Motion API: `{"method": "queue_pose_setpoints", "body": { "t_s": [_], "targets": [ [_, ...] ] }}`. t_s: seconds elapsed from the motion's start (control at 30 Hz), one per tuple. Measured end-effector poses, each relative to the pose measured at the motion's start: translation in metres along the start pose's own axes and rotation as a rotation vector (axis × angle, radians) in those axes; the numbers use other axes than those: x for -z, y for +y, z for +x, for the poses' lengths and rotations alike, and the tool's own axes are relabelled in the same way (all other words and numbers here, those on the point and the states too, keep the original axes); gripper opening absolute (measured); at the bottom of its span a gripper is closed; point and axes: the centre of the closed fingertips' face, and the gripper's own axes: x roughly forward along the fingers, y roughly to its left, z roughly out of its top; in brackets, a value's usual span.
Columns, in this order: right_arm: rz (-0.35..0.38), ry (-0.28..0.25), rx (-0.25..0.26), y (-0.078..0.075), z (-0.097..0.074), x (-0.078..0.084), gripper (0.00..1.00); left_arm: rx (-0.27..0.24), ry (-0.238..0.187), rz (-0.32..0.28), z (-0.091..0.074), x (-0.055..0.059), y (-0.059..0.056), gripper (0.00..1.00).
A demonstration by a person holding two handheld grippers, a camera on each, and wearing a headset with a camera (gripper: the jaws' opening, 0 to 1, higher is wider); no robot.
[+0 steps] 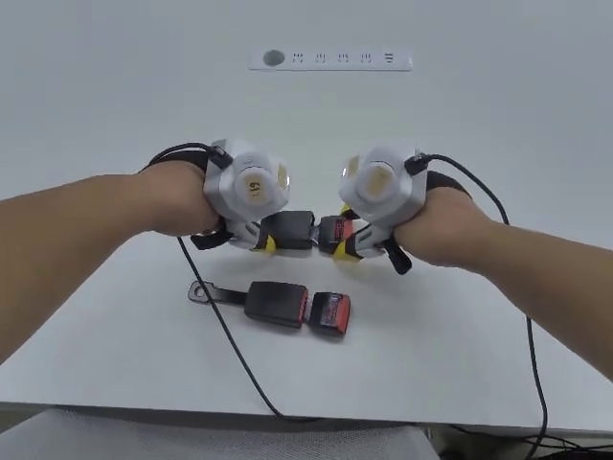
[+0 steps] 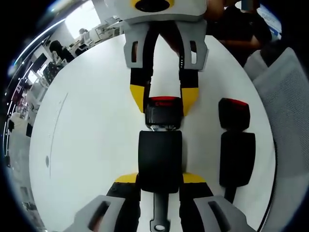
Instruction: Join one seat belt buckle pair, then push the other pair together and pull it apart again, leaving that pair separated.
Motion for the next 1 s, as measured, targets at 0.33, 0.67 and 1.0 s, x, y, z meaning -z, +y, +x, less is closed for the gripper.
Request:
{"method": "queue_pose_setpoints", "body": {
  "t_s": [0.33,0.67,1.0],
  "targets": [
    [0.016,-0.006,0.011,0.001,-0.001,0.001,0.32,0.002,-0.021,-0.003,0.000,0.000,-0.001,0.31],
    [0.019,0.010,0.017,0.001,-0.007,0.009,0.32,-0.001,-0.024,-0.009,-0.001,0.000,-0.002,0.31],
    [0.020,-0.006,0.025,0.001,-0.012,0.013,0.33,0.001,-0.035,-0.012,-0.001,0.000,-0.002,0.31]
  ]
}}
